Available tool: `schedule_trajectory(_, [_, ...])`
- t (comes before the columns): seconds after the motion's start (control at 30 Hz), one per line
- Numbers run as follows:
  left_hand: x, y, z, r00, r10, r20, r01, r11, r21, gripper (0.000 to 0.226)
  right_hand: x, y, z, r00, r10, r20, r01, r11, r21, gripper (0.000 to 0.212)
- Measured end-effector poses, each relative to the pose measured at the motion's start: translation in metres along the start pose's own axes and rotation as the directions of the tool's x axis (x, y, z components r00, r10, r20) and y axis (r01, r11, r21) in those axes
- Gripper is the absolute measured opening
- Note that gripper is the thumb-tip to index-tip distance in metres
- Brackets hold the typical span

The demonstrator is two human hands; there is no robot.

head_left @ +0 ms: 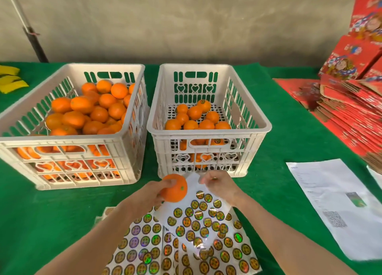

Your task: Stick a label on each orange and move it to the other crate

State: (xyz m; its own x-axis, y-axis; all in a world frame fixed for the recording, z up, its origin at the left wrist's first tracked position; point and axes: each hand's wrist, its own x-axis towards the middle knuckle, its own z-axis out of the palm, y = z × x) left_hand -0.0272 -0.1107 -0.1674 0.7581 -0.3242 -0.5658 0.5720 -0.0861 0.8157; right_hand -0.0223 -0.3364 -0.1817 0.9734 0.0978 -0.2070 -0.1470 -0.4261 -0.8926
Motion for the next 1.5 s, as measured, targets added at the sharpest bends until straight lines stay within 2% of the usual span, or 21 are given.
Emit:
schedule_trajectory(0.1, [0.005,-0.004,0.002,1.000,-0.002,-0.009,0.002,1.000,0.003,0.089,-0.006,0.000,-0.005,0.996,-0.029,0.079,0.028,1.000,0.013,0.037])
schedule_trajectory(0.23, [0.012,-0.005,0.002,1.000,0.002,-0.003,-0.002,1.000,-0.001,0.069,-0.009,0.006,-0.006,0.988,-0.064,0.142,0.089,0.979,-0.181,0.011])
schedule_trajectory(0.3, [0.014,-0.004,0.002,1.000,0.002,-0.005,-0.002,1.000,-0.014,0.065,-0.011,0.009,-0.003,0.986,-0.066,0.150,0.102,0.964,-0.245,0.006])
schedule_trajectory(0.4, [0.014,-0.002,0.001,1.000,0.017,0.001,-0.017,1.000,-0.008,0.063,-0.014,0.008,-0.001,0.985,-0.042,0.167,0.089,0.955,-0.283,0.011])
schedule_trajectory(0.6, [0.010,0.002,0.004,1.000,0.001,0.024,-0.001,1.000,0.001,0.046,-0.025,0.005,0.005,0.991,0.005,0.132,0.023,0.979,-0.204,0.026])
schedule_trajectory(0.7, [0.008,0.003,0.004,1.000,-0.006,0.016,0.005,0.999,0.052,0.066,-0.030,0.005,0.008,0.997,-0.022,0.070,0.034,0.985,-0.170,0.022])
schedule_trajectory(0.8, [0.008,0.002,0.004,0.999,0.010,-0.040,-0.004,0.986,0.166,0.086,-0.035,0.003,0.014,0.989,-0.126,-0.078,0.118,0.987,-0.106,0.013])
schedule_trajectory(0.87, [0.007,0.004,0.004,0.997,0.052,-0.064,-0.039,0.981,0.190,0.092,-0.041,-0.007,0.017,0.975,-0.197,-0.102,0.195,0.980,-0.030,0.044])
schedule_trajectory(0.97, [0.003,0.010,0.006,0.997,0.068,-0.037,-0.066,0.997,0.045,0.095,-0.050,-0.029,0.027,0.934,-0.358,-0.014,0.357,0.934,-0.015,0.089])
schedule_trajectory(1.1, [-0.007,0.022,0.014,0.980,0.064,0.190,-0.015,0.969,-0.247,0.074,-0.049,-0.059,0.036,0.898,-0.433,-0.076,0.436,0.900,0.027,0.099])
schedule_trajectory(1.17, [-0.014,0.032,0.016,0.966,0.101,0.239,-0.005,0.928,-0.372,0.071,-0.049,-0.073,0.033,0.899,-0.417,-0.134,0.425,0.904,0.038,0.099])
schedule_trajectory(1.23, [-0.022,0.041,0.017,0.946,0.215,0.243,-0.098,0.904,-0.416,0.066,-0.048,-0.085,0.027,0.916,-0.372,-0.153,0.386,0.920,0.074,0.097])
schedule_trajectory(1.3, [-0.026,0.046,0.020,0.936,0.299,0.184,-0.211,0.897,-0.388,0.063,-0.046,-0.095,0.021,0.926,-0.352,-0.140,0.367,0.925,0.101,0.090])
schedule_trajectory(1.37, [-0.030,0.051,0.022,0.942,0.316,0.109,-0.243,0.871,-0.427,0.061,-0.045,-0.107,0.016,0.922,-0.349,-0.166,0.375,0.912,0.168,0.067])
schedule_trajectory(1.43, [-0.030,0.054,0.022,0.949,0.308,0.066,-0.225,0.811,-0.540,0.061,-0.045,-0.117,0.013,0.918,-0.303,-0.254,0.376,0.869,0.321,0.032])
schedule_trajectory(1.47, [-0.031,0.055,0.022,0.951,0.305,0.055,-0.218,0.784,-0.582,0.062,-0.046,-0.122,0.013,0.927,-0.246,-0.283,0.349,0.843,0.409,0.021])
schedule_trajectory(1.5, [-0.032,0.057,0.021,0.951,0.307,0.046,-0.218,0.765,-0.607,0.062,-0.047,-0.124,0.014,0.941,-0.188,-0.281,0.308,0.820,0.482,0.020])
